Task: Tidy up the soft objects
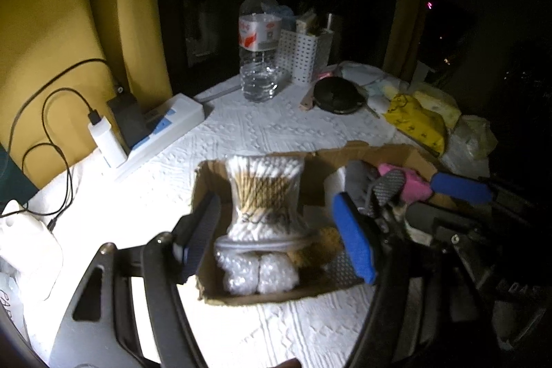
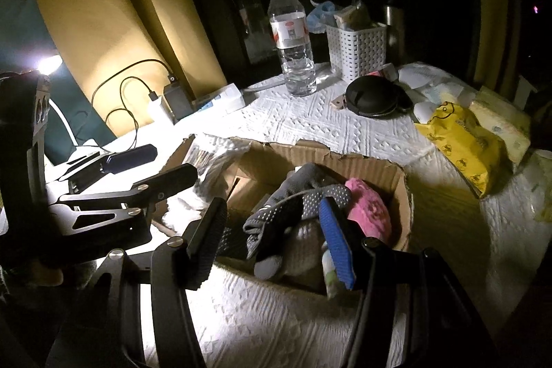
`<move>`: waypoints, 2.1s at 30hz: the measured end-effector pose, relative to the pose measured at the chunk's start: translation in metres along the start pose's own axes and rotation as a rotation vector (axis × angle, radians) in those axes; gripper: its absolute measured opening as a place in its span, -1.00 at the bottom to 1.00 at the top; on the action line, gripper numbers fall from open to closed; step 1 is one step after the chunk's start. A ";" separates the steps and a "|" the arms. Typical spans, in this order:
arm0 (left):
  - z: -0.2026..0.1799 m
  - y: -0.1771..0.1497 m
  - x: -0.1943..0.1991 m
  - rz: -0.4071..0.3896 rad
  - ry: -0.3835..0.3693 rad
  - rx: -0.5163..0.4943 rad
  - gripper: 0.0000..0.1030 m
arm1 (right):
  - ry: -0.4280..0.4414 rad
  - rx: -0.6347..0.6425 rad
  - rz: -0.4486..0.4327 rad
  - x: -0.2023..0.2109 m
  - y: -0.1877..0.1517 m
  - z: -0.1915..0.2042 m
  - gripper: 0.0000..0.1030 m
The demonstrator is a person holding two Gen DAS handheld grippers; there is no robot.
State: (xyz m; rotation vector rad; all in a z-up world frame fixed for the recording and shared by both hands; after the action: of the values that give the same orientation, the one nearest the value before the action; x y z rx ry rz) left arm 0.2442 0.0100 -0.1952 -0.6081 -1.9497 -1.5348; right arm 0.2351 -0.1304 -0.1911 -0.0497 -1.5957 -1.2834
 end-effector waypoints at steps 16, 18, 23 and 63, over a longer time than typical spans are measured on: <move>-0.014 -0.011 0.062 -0.053 -0.042 -0.022 0.36 | -0.056 -0.012 -0.061 0.059 -0.012 0.016 0.14; -0.017 -0.012 0.070 -0.060 -0.047 -0.029 0.36 | -0.064 -0.012 -0.066 0.066 -0.014 0.018 0.14; -0.029 -0.013 0.092 -0.082 -0.055 -0.059 0.36 | -0.092 -0.017 -0.081 0.085 -0.020 0.019 0.15; -0.041 -0.015 0.218 -0.266 -0.052 -0.076 0.81 | -0.254 -0.003 -0.227 0.208 -0.029 0.048 0.46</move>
State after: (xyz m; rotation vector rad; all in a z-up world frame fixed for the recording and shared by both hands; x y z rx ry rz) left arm 0.0818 -0.0332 -0.0492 -0.4365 -2.0859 -1.7768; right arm 0.0906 -0.2176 -0.0579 -0.0351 -1.8576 -1.5010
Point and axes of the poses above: each gripper's, at about its wrist camera, not at the fingertips, and x roughly against the way its jaws point, z to its left, y to its top, the point moved 9 cm from there along -x, roughly the way its jaws point, and after that the axes turned 5 degrees about x, right-handed, at the moved point
